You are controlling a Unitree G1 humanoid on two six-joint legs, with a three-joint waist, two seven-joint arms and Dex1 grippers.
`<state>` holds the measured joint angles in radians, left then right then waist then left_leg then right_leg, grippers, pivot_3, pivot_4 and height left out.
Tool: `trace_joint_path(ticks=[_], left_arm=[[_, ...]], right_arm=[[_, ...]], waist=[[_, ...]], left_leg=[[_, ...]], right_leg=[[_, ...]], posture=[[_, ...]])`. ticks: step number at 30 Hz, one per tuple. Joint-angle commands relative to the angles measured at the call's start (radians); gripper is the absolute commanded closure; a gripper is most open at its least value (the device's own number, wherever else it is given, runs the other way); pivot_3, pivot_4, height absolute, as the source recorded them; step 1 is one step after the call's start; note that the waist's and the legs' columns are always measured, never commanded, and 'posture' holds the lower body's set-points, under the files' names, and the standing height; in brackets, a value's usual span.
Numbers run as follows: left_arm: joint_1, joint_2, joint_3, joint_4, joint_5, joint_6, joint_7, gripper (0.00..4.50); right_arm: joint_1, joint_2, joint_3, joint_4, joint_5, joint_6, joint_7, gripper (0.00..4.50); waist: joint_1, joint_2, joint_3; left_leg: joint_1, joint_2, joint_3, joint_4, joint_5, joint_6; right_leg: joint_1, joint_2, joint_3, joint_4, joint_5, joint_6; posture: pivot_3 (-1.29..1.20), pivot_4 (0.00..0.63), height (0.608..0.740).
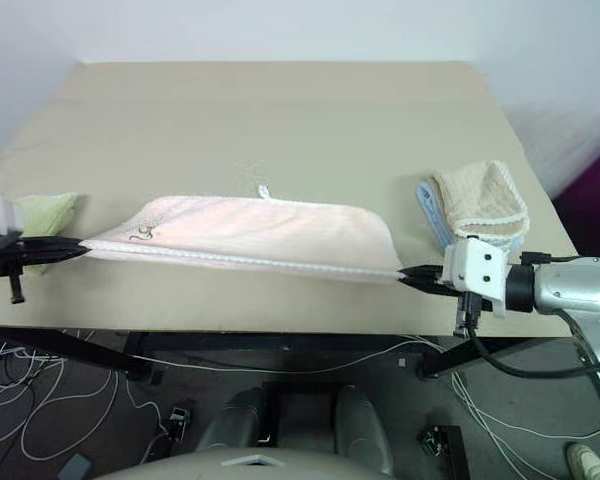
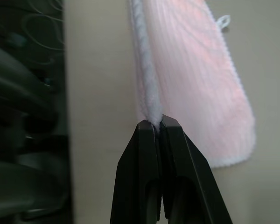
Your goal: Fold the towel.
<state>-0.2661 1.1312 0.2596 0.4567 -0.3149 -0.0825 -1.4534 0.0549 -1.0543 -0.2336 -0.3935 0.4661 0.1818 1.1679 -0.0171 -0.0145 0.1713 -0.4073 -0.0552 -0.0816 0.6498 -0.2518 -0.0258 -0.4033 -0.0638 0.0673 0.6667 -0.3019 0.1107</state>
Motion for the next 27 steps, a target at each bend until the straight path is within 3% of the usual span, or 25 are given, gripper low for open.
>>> trace_joint_path(ticks=[1, 6, 17, 27], left_arm=[[0.009, 0.013, 0.023, -0.037, 0.005, 0.015, 0.035, 4.50], [-0.116, -0.050, -0.072, 0.048, 0.091, -0.031, 0.117, 4.50], [-0.545, -0.233, -0.307, 0.534, 0.428, -0.324, 0.468, 4.50], [-0.663, -0.313, -0.445, 0.748, 0.604, -0.435, 0.662, 4.50]], right_arm=[[-0.035, -0.009, -0.001, -0.014, 0.007, 0.028, 0.004, 4.48], [-0.228, 0.051, 0.125, 0.114, -0.090, 0.008, -0.039, 4.48], [-0.619, 0.165, 0.318, 0.648, -0.365, -0.196, -0.072, 4.48], [-0.736, 0.278, 0.375, 0.902, -0.474, -0.331, -0.126, 4.48]], waist=[[0.002, 0.000, 0.000], [0.002, 0.000, 0.000], [0.000, -0.001, 0.000], [-0.002, -0.001, 0.000]], left_leg=[[0.000, 0.000, 0.000, 0.000, 0.000, 0.000], [0.000, 0.000, 0.000, 0.000, 0.000, 0.000], [-0.002, -0.002, 0.001, 0.000, 0.000, 0.000], [-0.002, -0.002, 0.001, 0.000, 0.000, 0.000]], right_leg=[[0.000, 0.000, 0.000, 0.000, 0.000, 0.000], [0.000, 0.000, -0.001, 0.000, 0.000, 0.000], [-0.004, 0.002, -0.002, 0.001, 0.000, 0.000], [-0.005, 0.003, -0.001, 0.002, 0.000, 0.000]], posture=[[0.00, 0.150, 0.740], [0.00, 0.150, 0.740], [0.00, 0.150, 0.740], [0.00, 0.150, 0.740]])
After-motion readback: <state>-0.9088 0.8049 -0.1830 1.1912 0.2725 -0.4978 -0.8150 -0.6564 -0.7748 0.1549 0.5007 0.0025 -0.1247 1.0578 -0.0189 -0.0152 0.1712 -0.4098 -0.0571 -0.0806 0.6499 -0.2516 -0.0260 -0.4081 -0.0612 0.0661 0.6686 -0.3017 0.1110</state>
